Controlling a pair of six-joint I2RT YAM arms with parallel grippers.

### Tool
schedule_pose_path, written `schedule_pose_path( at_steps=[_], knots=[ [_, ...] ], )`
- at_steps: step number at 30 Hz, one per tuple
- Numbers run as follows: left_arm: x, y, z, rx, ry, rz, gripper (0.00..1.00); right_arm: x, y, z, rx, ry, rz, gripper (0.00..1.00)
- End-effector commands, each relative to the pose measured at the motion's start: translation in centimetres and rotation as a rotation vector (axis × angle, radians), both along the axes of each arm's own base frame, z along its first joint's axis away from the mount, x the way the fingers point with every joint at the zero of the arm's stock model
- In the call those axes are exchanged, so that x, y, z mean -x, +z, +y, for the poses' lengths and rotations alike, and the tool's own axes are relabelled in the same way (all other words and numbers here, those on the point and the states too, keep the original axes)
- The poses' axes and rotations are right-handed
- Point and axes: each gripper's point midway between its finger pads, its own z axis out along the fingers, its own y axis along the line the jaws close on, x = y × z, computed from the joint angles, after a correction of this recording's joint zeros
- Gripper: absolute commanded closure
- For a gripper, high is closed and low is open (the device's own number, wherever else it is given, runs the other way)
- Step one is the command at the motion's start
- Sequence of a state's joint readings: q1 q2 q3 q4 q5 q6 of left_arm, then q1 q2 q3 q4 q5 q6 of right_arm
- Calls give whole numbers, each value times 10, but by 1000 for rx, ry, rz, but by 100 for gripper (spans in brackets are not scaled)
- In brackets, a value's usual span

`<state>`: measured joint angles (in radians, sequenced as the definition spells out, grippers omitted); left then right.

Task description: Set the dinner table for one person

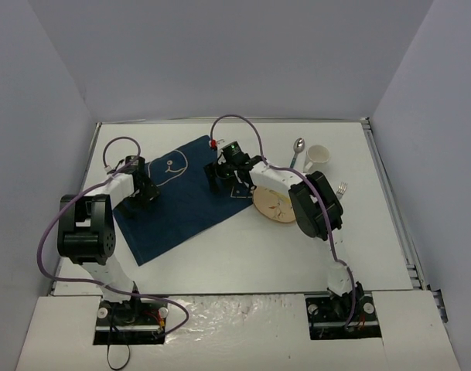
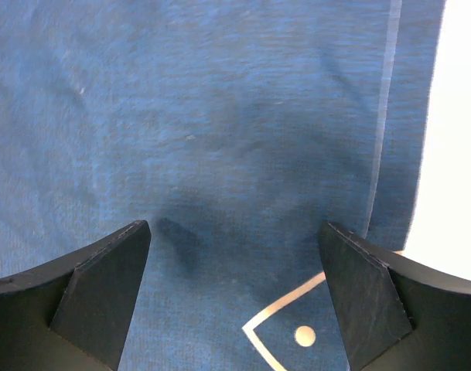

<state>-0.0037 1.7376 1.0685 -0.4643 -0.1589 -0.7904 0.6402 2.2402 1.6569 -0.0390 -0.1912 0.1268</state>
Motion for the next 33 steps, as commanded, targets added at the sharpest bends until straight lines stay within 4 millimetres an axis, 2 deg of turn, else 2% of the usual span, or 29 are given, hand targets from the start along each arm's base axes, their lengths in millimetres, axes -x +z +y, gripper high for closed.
schedule_pose_path(
  at_steps=[1,4,7,10,14,18,20,22,24,26,28,33],
  knots=[
    [35,-10,4,35,33,91,3,-27,-18,-48,41,-155,30,12],
    [43,-13,3,39,42,98,3,-40,-16,-61,47,-177,14,12],
    [44,-12,0,54,36,93,3,-46,-13,-62,49,-170,-3,11],
    [35,-4,-3,71,17,55,3,-51,-5,-59,42,-159,-24,11],
    [6,40,-7,86,-38,-75,3,-55,26,-51,12,-138,-76,11],
    [-10,87,-10,85,-94,-189,3,-48,77,-31,-36,-87,-160,11],
    [-12,106,-12,85,-123,-232,3,-37,87,-18,-51,-58,-171,11],
    [-9,113,-11,72,-140,-243,3,-25,88,-10,-51,-43,-168,12],
    [-4,113,-5,29,-166,-240,4,-13,85,1,-41,-30,-164,14],
    [3,103,1,-2,-166,-221,10,0,77,12,-34,-13,-148,18],
    [7,91,5,-18,-160,-197,15,10,67,18,-29,-4,-124,28],
    [8,64,9,-30,-141,-155,20,20,42,18,-3,-28,-73,35]
  ],
)
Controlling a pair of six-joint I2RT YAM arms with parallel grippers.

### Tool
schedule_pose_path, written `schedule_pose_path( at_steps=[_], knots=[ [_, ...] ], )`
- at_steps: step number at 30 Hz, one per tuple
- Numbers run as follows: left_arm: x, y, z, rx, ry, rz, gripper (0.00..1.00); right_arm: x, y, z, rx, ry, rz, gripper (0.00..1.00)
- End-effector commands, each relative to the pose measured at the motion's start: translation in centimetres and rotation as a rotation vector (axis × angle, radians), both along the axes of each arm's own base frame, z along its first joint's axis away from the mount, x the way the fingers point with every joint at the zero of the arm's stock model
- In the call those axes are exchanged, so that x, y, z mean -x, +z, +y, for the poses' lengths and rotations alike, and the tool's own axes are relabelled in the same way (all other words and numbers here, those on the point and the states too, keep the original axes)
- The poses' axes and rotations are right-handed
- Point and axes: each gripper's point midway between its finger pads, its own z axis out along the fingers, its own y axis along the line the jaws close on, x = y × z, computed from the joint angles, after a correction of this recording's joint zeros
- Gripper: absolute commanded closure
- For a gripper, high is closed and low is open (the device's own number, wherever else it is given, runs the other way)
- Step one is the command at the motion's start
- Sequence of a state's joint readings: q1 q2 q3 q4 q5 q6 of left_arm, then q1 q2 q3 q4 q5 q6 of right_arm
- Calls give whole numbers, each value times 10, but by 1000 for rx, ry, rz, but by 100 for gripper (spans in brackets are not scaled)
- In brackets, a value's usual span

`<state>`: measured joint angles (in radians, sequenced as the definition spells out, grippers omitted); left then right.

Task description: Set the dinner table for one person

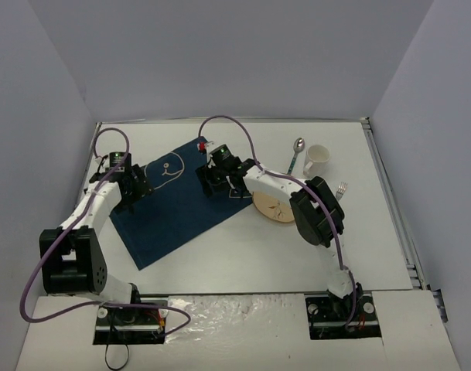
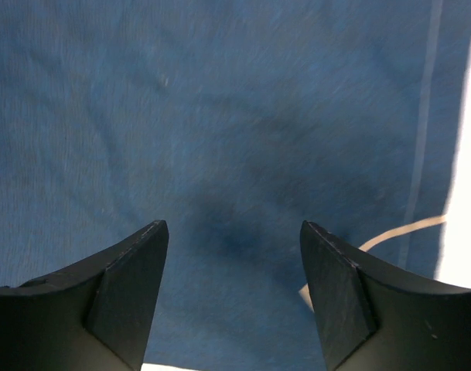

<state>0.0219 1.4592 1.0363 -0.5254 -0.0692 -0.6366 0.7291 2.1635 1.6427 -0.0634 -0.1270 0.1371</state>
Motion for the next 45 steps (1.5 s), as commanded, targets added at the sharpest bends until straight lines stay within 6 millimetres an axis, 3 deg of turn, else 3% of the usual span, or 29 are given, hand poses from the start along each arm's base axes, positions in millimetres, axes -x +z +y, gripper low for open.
schedule_pose_path(
  at_steps=[1,7,12,17,23,30,32,35,40,45],
  knots=[
    [-7,-13,11,-45,12,-2,21,-6,7,-10,-6,-69,-14,35],
    [-14,-39,10,-30,33,30,21,-7,-17,-22,39,-133,10,38],
    [2,-68,3,29,92,91,22,-1,-43,-44,97,-166,47,39],
    [20,-90,-5,75,126,144,22,-6,-57,-72,135,-199,71,39],
    [26,-97,-16,111,138,162,22,-24,-55,-101,170,-245,45,39],
    [29,-89,-18,131,172,150,21,-25,-48,-108,168,-258,39,39],
    [25,-80,-18,132,173,125,20,-27,-40,-108,160,-258,24,38],
    [10,-53,-15,116,148,69,15,-37,-10,-101,118,-254,-27,36],
    [-12,5,-10,67,79,-37,8,-51,59,-93,14,-283,-128,28],
    [-22,66,-18,2,-61,-131,3,-47,126,-109,-92,-362,-209,10]
  ],
)
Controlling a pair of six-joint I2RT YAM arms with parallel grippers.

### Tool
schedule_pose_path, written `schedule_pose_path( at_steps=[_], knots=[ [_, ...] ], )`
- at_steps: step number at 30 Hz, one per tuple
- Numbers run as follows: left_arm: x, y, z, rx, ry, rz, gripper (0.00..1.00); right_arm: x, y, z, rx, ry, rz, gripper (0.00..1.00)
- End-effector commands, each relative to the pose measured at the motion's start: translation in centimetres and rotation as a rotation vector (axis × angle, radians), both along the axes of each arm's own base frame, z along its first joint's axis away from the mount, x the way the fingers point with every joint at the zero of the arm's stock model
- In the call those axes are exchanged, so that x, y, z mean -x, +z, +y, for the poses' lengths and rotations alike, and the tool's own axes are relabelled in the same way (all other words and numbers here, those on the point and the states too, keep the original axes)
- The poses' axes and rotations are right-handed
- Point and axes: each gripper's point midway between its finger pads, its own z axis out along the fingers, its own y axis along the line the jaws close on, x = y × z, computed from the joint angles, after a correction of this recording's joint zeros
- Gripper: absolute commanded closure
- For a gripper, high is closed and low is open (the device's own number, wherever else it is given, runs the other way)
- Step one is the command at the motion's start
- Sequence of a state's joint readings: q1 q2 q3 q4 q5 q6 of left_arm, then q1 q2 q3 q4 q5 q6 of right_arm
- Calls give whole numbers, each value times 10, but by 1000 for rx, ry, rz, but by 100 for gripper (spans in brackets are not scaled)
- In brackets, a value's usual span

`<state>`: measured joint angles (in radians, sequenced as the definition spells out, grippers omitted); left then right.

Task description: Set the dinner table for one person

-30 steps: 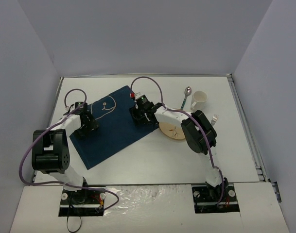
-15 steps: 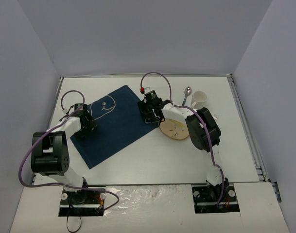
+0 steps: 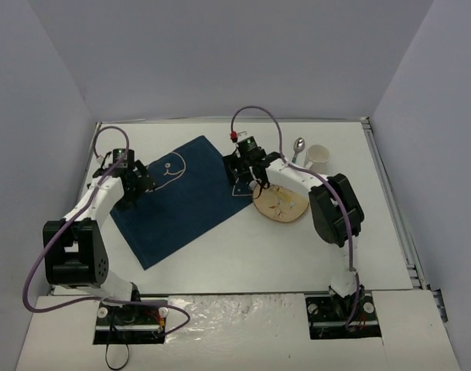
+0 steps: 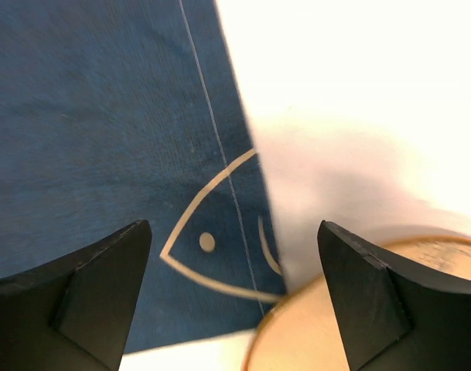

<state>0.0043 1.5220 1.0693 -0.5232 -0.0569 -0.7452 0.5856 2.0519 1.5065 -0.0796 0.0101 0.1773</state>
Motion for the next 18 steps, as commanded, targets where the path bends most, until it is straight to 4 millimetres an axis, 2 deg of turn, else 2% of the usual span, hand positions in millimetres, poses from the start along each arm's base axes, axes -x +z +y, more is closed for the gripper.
schedule_pose_path(
  at_steps=[1,3,5,6,7,9,12,15,18],
  knots=[
    [-10,85,-7,-74,-144,-165,3,-11,129,-14,-168,-114,-225,5],
    [-6,100,-9,-84,-186,-193,3,-2,141,-30,-199,-159,-236,1],
    [3,105,-15,-79,-249,-200,3,9,164,-46,-258,-192,-280,0],
    [7,110,-15,-83,-257,-214,3,17,147,-55,-242,-206,-250,0],
    [13,114,-18,-79,-280,-224,3,25,140,-63,-248,-215,-250,0],
    [29,118,-22,-81,-339,-234,3,37,153,-77,-305,-225,-305,0],
    [48,123,-17,-125,-384,-248,3,66,137,-103,-345,-273,-284,0],
    [67,132,-10,-171,-375,-300,3,91,123,-118,-393,-295,-243,0],
    [79,134,-9,-181,-377,-305,3,108,106,-140,-458,-395,-200,0]
  ],
)
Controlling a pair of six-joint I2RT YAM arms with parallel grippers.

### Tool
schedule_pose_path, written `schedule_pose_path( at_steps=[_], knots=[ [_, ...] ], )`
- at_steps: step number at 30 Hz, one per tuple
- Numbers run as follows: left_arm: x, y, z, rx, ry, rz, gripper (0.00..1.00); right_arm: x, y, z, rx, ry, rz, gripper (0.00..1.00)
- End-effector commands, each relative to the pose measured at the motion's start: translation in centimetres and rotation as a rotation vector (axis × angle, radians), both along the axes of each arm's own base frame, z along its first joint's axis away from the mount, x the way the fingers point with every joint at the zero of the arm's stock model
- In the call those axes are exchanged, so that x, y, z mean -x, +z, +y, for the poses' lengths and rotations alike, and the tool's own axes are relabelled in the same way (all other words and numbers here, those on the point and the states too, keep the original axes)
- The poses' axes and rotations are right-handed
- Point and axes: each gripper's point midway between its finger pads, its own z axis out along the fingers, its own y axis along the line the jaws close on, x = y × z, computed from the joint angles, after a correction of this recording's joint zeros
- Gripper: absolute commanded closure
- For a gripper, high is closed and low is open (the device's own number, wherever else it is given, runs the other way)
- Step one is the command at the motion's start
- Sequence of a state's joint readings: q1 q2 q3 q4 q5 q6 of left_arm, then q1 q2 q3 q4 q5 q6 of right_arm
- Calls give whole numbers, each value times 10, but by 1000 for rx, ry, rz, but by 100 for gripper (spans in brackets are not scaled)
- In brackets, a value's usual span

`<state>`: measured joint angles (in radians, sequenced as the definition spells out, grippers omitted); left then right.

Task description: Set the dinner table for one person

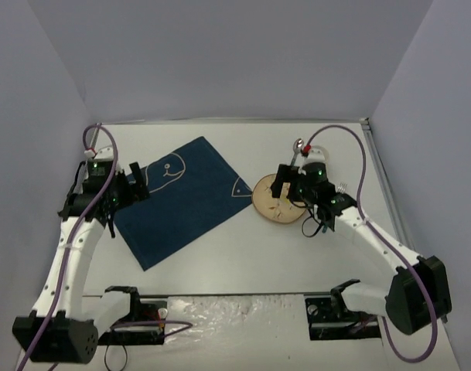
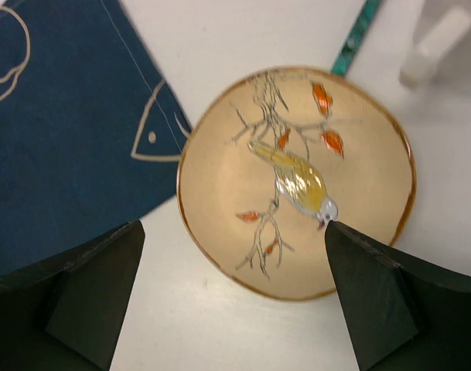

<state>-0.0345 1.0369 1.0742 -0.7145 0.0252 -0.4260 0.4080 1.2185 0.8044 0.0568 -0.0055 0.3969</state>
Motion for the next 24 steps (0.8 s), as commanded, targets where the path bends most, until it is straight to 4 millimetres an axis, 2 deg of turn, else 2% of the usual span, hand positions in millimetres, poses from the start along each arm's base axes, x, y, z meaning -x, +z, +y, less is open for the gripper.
schedule_pose_path(
  at_steps=[1,7,9,15,16,17,20,24],
  knots=[
    [16,13,5,-53,-30,-42,3,12,9,-17,-189,-110,-33,0],
    [20,3,-13,15,-81,-71,3,31,-16,-48,-247,-259,1,0],
    [22,0,-23,43,-121,-75,3,34,-21,-50,-278,-265,19,1],
    [32,-13,-31,41,-164,-133,3,38,-54,-65,-280,-331,91,1],
    [34,-16,-34,40,-176,-134,3,41,-64,-67,-285,-342,116,2],
    [35,-19,-34,40,-177,-131,3,39,-63,-67,-298,-339,111,2],
    [38,-31,-40,42,-196,-122,3,40,-80,-68,-322,-337,141,4],
    [35,-30,-43,31,-210,-139,3,30,-95,-61,-358,-300,163,8]
  ],
)
